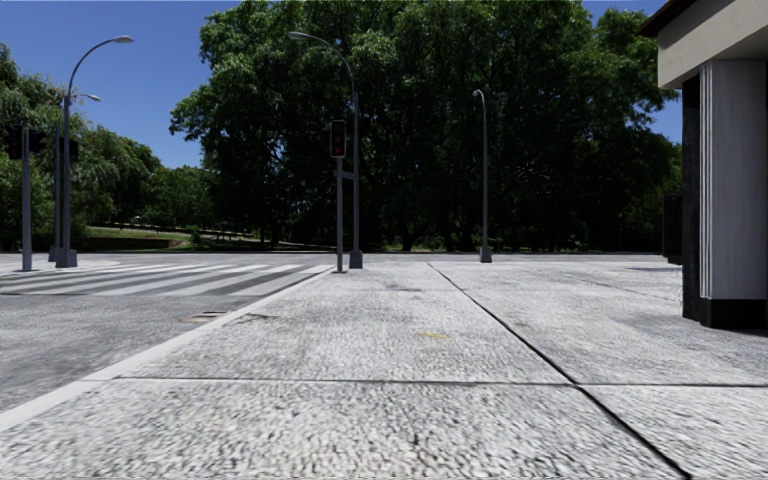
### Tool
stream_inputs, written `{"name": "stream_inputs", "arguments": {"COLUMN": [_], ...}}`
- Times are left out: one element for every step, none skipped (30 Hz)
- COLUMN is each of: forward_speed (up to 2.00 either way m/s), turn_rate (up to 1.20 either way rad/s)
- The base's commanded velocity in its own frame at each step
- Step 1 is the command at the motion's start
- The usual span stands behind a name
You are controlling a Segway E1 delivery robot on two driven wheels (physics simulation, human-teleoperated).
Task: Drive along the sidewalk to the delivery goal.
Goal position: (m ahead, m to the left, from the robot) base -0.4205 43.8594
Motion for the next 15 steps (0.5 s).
{"name": "stream_inputs", "arguments": {"forward_speed": [2.00,2.00,2.00,2.00,2.00,2.00,2.00,2.00,2.00,2.00,2.00,2.00,2.00,2.00,2.00], "turn_rate": [0.00,0.00,0.00,0.00,0.00,0.00,0.00,0.00,0.00,0.00,0.00,0.00,0.00,0.00,0.00]}}
